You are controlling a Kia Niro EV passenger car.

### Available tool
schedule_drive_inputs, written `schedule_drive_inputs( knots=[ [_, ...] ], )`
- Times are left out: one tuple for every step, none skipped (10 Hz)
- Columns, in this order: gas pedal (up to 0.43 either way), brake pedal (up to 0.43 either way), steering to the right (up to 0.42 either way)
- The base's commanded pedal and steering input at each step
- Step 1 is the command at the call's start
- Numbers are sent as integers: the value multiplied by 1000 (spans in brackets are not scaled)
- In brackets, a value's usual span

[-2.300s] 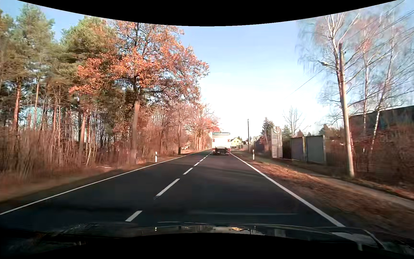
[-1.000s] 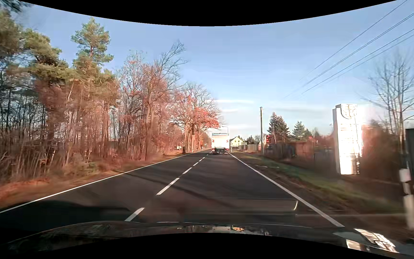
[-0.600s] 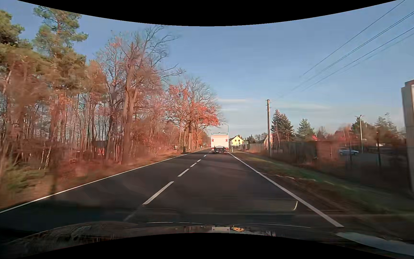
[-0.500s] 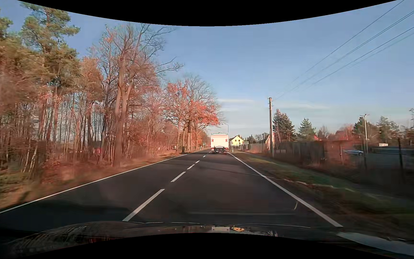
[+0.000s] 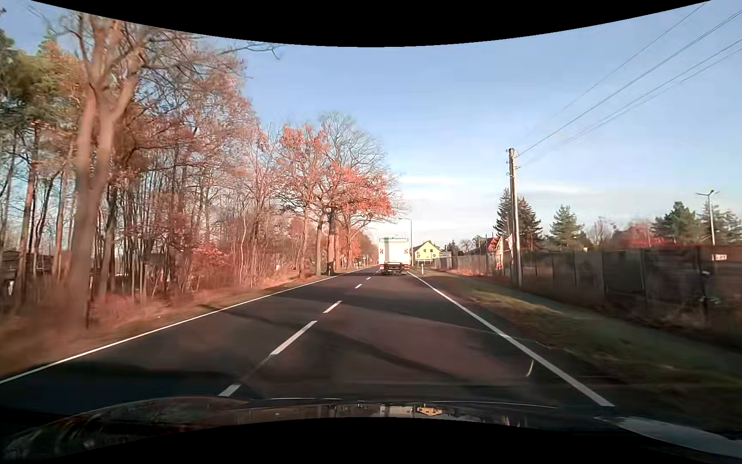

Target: Follow the waypoints while adhering to traffic rules and regulations

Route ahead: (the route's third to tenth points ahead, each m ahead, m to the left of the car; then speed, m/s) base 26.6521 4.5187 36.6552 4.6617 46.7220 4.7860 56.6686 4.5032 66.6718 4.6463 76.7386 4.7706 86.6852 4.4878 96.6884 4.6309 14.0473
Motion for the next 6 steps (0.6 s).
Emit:
schedule_drive_inputs(
  knots=[
    [118, 0, -3],
    [118, 0, -3],
    [110, 0, -2],
    [110, 0, -2],
    [110, 0, -3],
    [110, 0, -3]
  ],
)
